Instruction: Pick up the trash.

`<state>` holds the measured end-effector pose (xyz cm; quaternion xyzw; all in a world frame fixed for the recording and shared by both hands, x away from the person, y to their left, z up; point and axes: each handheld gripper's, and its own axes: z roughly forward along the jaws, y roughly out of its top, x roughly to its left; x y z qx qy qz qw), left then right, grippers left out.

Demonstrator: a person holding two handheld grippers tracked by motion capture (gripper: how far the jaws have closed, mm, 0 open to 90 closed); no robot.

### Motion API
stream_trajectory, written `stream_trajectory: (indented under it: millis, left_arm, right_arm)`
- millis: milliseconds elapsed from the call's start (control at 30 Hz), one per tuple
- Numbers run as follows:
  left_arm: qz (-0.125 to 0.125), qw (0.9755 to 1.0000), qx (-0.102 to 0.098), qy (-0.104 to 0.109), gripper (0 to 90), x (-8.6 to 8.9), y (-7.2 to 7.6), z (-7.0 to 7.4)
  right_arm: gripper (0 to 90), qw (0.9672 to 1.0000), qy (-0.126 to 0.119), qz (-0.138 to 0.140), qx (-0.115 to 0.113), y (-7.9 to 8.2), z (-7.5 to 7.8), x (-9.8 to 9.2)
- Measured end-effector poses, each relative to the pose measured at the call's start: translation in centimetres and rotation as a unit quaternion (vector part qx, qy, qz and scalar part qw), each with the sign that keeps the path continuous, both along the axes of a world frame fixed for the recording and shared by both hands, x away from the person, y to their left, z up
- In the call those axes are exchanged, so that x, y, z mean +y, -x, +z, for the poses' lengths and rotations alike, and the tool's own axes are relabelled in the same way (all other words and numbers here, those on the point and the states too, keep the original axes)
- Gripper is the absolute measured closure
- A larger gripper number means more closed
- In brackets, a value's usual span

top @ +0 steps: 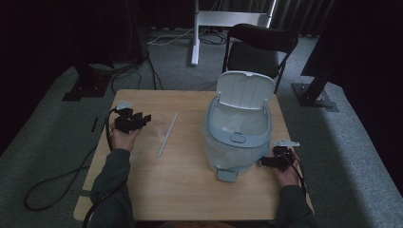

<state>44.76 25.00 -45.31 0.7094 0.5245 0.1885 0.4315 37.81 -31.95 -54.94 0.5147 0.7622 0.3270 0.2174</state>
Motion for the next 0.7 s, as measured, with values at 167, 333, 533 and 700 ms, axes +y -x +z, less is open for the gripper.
stream_trajectory:
  millis: [167,333,533,700]
  left_arm:
    - [0.001,1.0,0.003,0.001,50.7,0.0,-0.2,-0.3]
    - [-0.004,0.9999,0.012,-0.001,50.7,-0.3,-0.3,-0.8]
    - [-0.006,0.9997,0.024,0.001,51.4,-0.3,-0.2,-1.3]
    - [-0.01,0.9992,0.035,0.018,53.5,0.0,0.0,-1.8]
  right_arm:
    - [11.6,1.0,0.0,0.0,0.0,0.0,0.0,0.0]
    - [11.6,1.0,0.0,0.0,0.0,0.0,0.0,0.0]
    - [11.6,1.0,0.0,0.0,0.0,0.0,0.0,0.0]
    - [11.6,1.0,0.0,0.0,0.0,0.0,0.0,0.0]
